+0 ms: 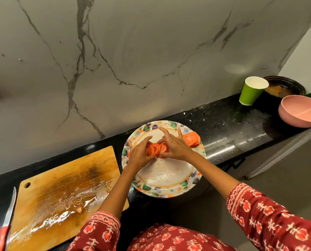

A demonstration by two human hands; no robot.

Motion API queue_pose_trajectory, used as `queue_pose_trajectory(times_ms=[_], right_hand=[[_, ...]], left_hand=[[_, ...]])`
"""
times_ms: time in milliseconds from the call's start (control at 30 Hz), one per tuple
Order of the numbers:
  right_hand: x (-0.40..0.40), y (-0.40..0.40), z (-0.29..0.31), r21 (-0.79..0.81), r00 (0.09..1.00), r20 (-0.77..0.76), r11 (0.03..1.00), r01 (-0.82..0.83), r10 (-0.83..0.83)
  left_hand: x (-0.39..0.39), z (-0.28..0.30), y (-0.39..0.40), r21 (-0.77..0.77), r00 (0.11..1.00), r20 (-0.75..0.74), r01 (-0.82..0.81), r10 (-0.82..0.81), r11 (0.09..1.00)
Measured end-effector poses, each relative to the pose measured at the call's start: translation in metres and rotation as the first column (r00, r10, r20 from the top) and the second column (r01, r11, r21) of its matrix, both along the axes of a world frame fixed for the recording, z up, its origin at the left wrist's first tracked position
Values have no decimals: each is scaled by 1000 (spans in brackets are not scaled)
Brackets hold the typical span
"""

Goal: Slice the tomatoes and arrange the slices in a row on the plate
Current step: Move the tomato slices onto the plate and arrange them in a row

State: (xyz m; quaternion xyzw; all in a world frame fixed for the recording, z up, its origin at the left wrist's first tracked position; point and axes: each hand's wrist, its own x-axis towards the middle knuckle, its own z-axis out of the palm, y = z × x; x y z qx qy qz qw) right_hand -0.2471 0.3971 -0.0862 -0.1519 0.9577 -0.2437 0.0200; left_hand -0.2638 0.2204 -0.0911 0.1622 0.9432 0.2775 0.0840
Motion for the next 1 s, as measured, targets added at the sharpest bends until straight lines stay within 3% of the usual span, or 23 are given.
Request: queue_pose_trajectory(times_ms=[733,1000], right_hand=[[1,4,2,9,999,1,999,37,-37],[12,15,4,-89,975,-149,984,155,-167]], left_hand=[[-5,1,1,57,1000,-13,19,-19,998],[-13,-1,8,75,993,57,97,-102,992]])
